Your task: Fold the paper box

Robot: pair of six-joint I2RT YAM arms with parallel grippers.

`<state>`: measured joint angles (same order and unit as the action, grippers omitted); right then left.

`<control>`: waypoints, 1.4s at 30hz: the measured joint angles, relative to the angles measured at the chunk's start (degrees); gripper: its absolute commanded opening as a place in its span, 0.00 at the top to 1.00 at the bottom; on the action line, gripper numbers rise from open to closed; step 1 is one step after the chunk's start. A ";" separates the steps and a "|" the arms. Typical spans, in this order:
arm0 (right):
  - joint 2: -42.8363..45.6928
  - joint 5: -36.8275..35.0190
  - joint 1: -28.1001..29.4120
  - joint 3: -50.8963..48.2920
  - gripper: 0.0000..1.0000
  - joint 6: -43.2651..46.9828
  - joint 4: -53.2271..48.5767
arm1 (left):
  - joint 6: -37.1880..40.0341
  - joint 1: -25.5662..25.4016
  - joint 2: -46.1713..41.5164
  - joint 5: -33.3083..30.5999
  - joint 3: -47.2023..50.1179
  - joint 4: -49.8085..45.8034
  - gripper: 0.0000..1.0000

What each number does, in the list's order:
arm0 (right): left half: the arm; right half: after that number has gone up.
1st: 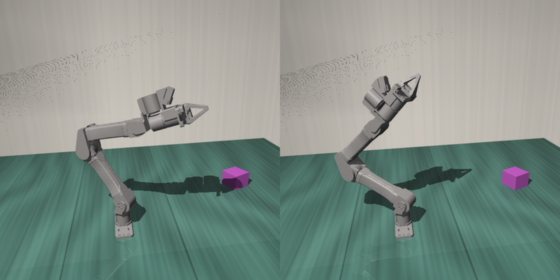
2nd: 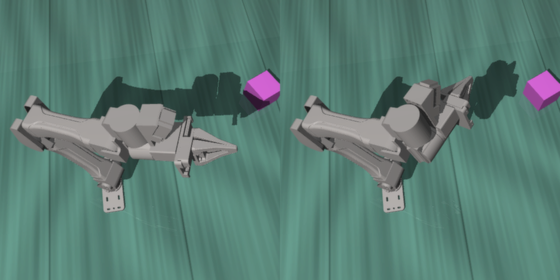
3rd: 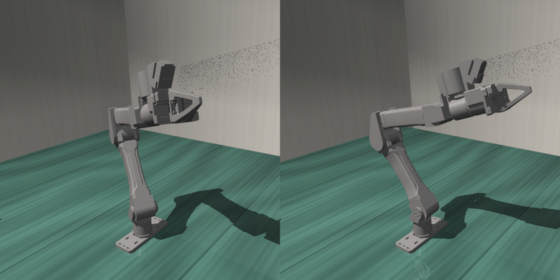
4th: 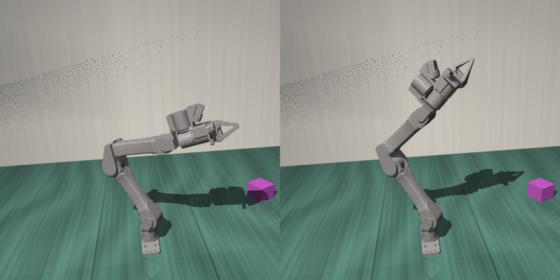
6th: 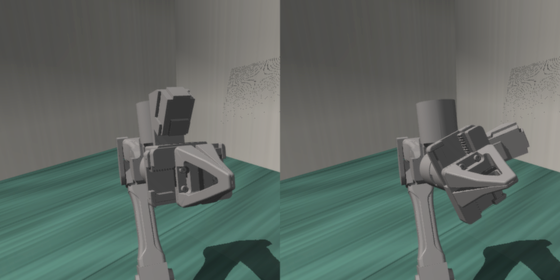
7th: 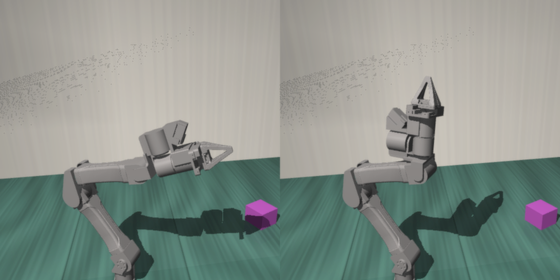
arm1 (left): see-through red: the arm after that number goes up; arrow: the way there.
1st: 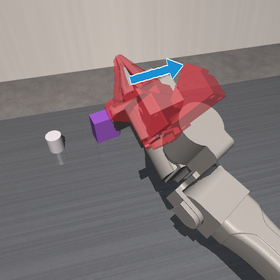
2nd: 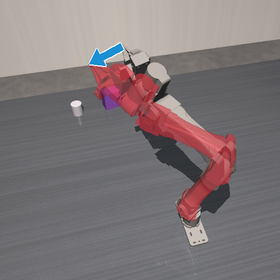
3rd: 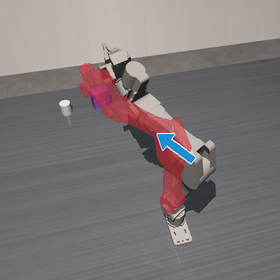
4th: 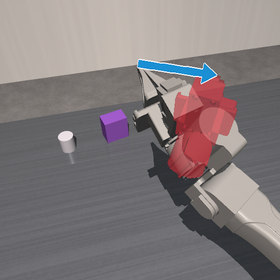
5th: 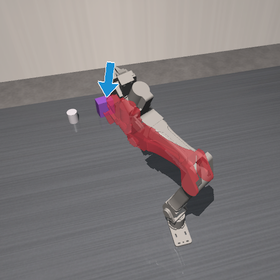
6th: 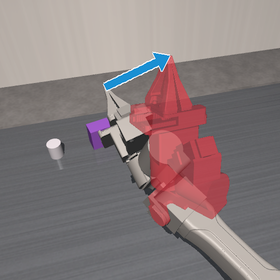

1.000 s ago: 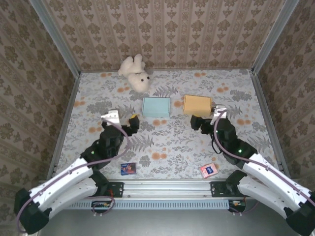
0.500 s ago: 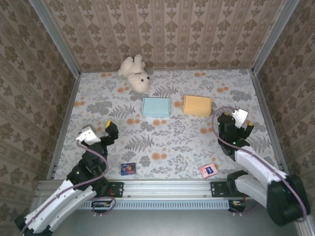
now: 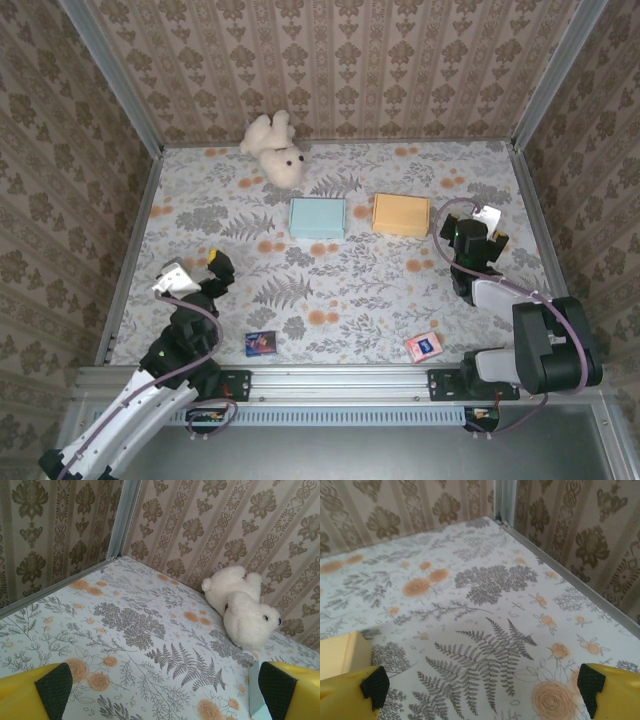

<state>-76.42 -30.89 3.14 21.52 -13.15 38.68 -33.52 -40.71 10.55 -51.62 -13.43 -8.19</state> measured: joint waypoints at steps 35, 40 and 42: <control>-10.86 15.39 -0.50 -0.13 0.00 8.72 13.33 | 3.15 18.51 9.01 5.11 4.13 13.94 0.00; -10.86 15.58 -0.50 -0.13 0.00 8.72 13.33 | 2.60 30.67 23.58 10.58 3.91 18.80 0.00; -10.86 15.74 -0.50 -0.13 0.00 8.74 13.33 | 3.32 34.38 30.16 12.96 3.10 20.11 0.00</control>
<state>-87.29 -15.16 2.63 21.39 -4.40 52.01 -30.20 -6.33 40.71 -38.65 -10.33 11.92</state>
